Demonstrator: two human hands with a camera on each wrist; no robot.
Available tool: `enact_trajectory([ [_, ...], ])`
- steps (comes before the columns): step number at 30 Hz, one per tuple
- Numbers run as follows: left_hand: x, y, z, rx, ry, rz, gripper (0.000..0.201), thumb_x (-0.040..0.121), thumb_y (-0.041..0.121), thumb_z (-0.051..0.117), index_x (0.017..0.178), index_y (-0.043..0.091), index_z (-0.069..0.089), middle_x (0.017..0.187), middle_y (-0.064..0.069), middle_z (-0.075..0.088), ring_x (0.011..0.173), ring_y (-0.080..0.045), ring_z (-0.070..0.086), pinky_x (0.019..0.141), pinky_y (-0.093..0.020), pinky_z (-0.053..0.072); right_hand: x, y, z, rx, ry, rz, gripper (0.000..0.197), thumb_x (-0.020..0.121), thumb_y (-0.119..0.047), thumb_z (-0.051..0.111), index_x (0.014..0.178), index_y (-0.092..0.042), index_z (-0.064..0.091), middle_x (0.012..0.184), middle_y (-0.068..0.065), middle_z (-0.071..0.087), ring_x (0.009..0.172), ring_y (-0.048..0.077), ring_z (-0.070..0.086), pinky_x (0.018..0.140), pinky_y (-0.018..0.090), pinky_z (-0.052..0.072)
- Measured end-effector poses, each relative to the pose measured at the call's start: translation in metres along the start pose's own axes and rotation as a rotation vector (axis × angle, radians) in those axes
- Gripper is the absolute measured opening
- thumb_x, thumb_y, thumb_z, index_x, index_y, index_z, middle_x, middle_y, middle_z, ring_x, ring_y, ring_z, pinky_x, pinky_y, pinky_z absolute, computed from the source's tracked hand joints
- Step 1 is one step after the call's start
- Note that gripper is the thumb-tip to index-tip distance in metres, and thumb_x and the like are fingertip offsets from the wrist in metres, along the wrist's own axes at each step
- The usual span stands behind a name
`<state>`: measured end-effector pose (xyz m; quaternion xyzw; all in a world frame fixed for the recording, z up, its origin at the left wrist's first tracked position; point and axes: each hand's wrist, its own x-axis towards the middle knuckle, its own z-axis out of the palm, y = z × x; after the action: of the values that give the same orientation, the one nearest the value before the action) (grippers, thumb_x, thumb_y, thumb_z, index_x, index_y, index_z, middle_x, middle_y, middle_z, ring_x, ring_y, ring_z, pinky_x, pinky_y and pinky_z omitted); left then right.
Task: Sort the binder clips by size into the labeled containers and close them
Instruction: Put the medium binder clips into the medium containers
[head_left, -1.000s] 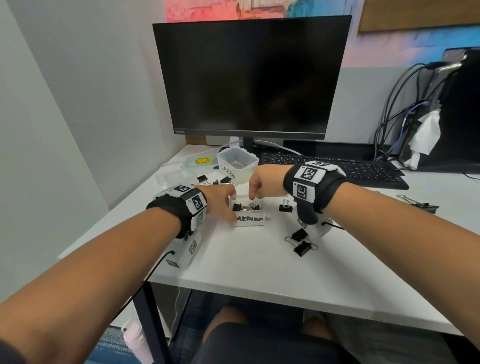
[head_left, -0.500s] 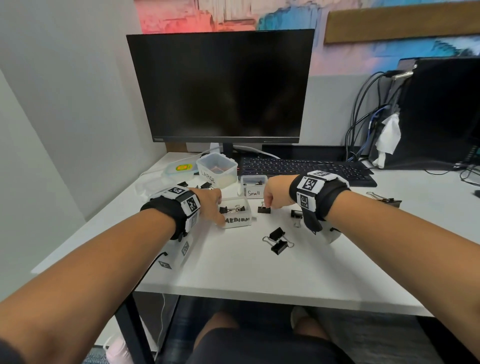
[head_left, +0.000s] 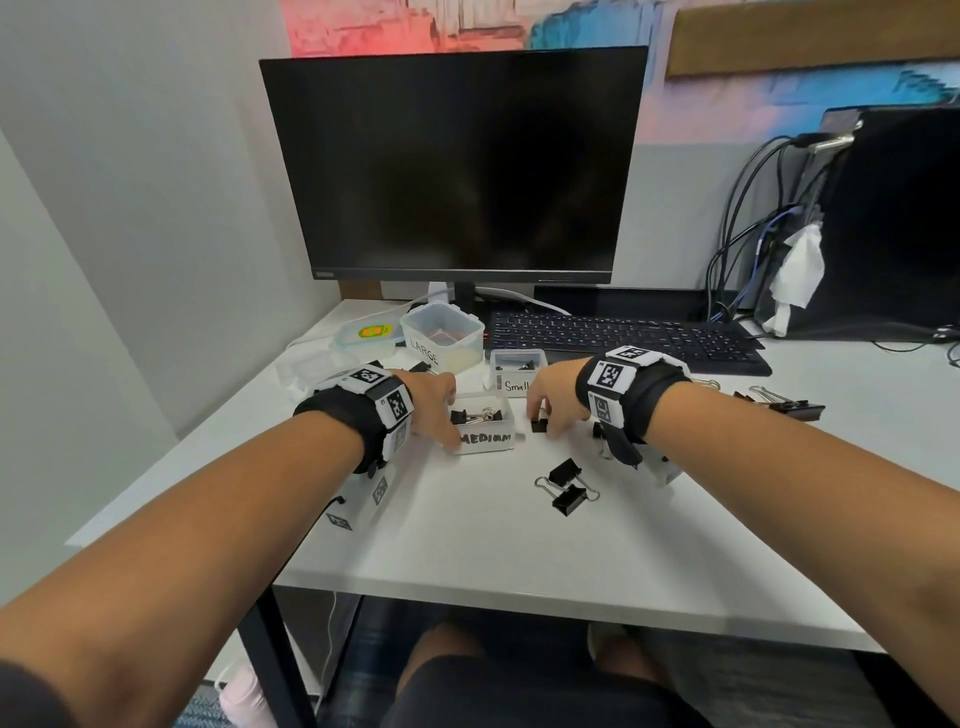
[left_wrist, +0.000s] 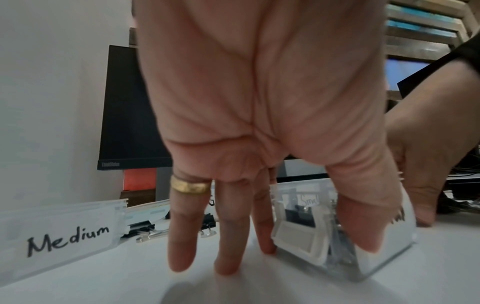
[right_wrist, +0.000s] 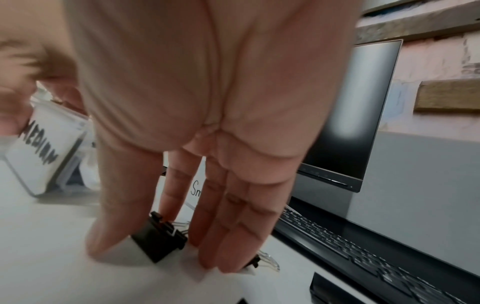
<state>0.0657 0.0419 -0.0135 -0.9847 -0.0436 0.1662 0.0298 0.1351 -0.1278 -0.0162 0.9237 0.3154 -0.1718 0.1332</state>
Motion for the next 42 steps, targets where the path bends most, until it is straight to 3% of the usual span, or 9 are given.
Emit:
enact_trajectory([
  [9, 0.003, -0.001, 0.000, 0.006, -0.001, 0.012, 0.066, 0.075, 0.051, 0.070, 0.126, 0.021, 0.040, 0.119, 0.000, 0.057, 0.085, -0.021, 0.053, 0.075, -0.029, 0.043, 0.008, 0.001, 0.004, 0.062, 0.019, 0.010, 0.032, 0.079, -0.015, 0.074, 0.110, -0.016, 0.067, 0.101, 0.001, 0.064, 0.085, 0.017, 0.058, 0.057, 0.018, 0.044],
  [13, 0.003, 0.000, -0.001, 0.004, -0.005, 0.008, 0.066, 0.076, 0.050, 0.070, 0.127, 0.020, 0.040, 0.120, -0.001, 0.057, 0.089, -0.022, 0.054, 0.080, -0.031, 0.046, 0.004, 0.004, 0.000, 0.119, 0.036, 0.027, 0.026, 0.081, -0.012, 0.070, 0.106, -0.016, 0.064, 0.082, -0.002, 0.063, 0.063, 0.012, 0.057, 0.048, 0.017, 0.044],
  [17, 0.005, -0.001, 0.000, 0.001, 0.000, 0.015, 0.067, 0.075, 0.050, 0.071, 0.127, 0.020, 0.040, 0.120, -0.001, 0.057, 0.089, -0.022, 0.054, 0.080, -0.031, 0.046, -0.003, 0.005, -0.013, 0.169, 0.190, 0.003, 0.025, 0.084, -0.010, 0.063, 0.107, -0.019, 0.062, 0.104, 0.000, 0.062, 0.087, 0.020, 0.060, 0.073, 0.029, 0.053],
  [20, 0.005, -0.001, 0.000, 0.006, 0.004, 0.016, 0.068, 0.076, 0.050, 0.070, 0.128, 0.020, 0.039, 0.121, -0.001, 0.057, 0.087, -0.021, 0.054, 0.080, -0.030, 0.045, -0.007, 0.001, -0.024, 0.251, 0.287, -0.079, 0.026, 0.085, -0.007, 0.061, 0.108, -0.018, 0.062, 0.099, -0.002, 0.056, 0.088, 0.019, 0.056, 0.075, 0.029, 0.050],
  [24, 0.003, -0.001, 0.000, -0.002, 0.011, 0.018, 0.067, 0.078, 0.049, 0.069, 0.129, 0.020, 0.038, 0.121, 0.000, 0.056, 0.066, -0.012, 0.046, 0.072, -0.027, 0.040, -0.008, -0.012, -0.030, 0.309, 0.276, -0.184, 0.025, 0.084, -0.008, 0.064, 0.104, -0.022, 0.064, 0.108, -0.003, 0.064, 0.086, 0.018, 0.060, 0.080, 0.031, 0.054],
  [27, 0.002, -0.001, 0.000, -0.009, 0.004, 0.022, 0.067, 0.079, 0.048, 0.068, 0.131, 0.020, 0.038, 0.124, 0.000, 0.055, 0.070, -0.015, 0.047, 0.073, -0.026, 0.040, -0.005, -0.022, -0.028, 0.304, 0.246, -0.241, 0.024, 0.082, -0.007, 0.066, 0.101, -0.022, 0.066, 0.107, -0.001, 0.065, 0.093, 0.024, 0.065, 0.083, 0.038, 0.057],
  [30, 0.002, -0.001, 0.000, 0.005, 0.009, 0.028, 0.069, 0.080, 0.048, 0.068, 0.134, 0.019, 0.037, 0.127, 0.000, 0.054, 0.083, -0.019, 0.049, 0.076, -0.026, 0.039, -0.002, -0.028, -0.024, 0.247, 0.252, -0.286, 0.024, 0.083, -0.007, 0.066, 0.103, -0.020, 0.068, 0.108, 0.000, 0.066, 0.095, 0.017, 0.061, 0.086, 0.029, 0.052],
  [34, 0.002, -0.001, 0.001, 0.008, 0.013, 0.029, 0.068, 0.080, 0.048, 0.068, 0.133, 0.018, 0.037, 0.128, -0.001, 0.053, 0.086, -0.019, 0.049, 0.076, -0.026, 0.038, -0.002, -0.031, -0.023, 0.210, 0.251, -0.270, 0.026, 0.086, -0.004, 0.061, 0.104, -0.019, 0.070, 0.100, -0.005, 0.061, 0.073, 0.001, 0.051, 0.061, 0.010, 0.038],
  [42, 0.003, -0.002, 0.001, -0.010, 0.004, 0.017, 0.068, 0.078, 0.050, 0.069, 0.131, 0.020, 0.038, 0.127, 0.001, 0.053, 0.084, -0.019, 0.051, 0.074, -0.027, 0.041, 0.000, -0.037, -0.023, 0.115, 0.200, -0.209, 0.029, 0.093, -0.011, 0.052, 0.109, -0.020, 0.073, 0.110, -0.007, 0.069, 0.090, 0.011, 0.057, 0.078, 0.017, 0.042],
])
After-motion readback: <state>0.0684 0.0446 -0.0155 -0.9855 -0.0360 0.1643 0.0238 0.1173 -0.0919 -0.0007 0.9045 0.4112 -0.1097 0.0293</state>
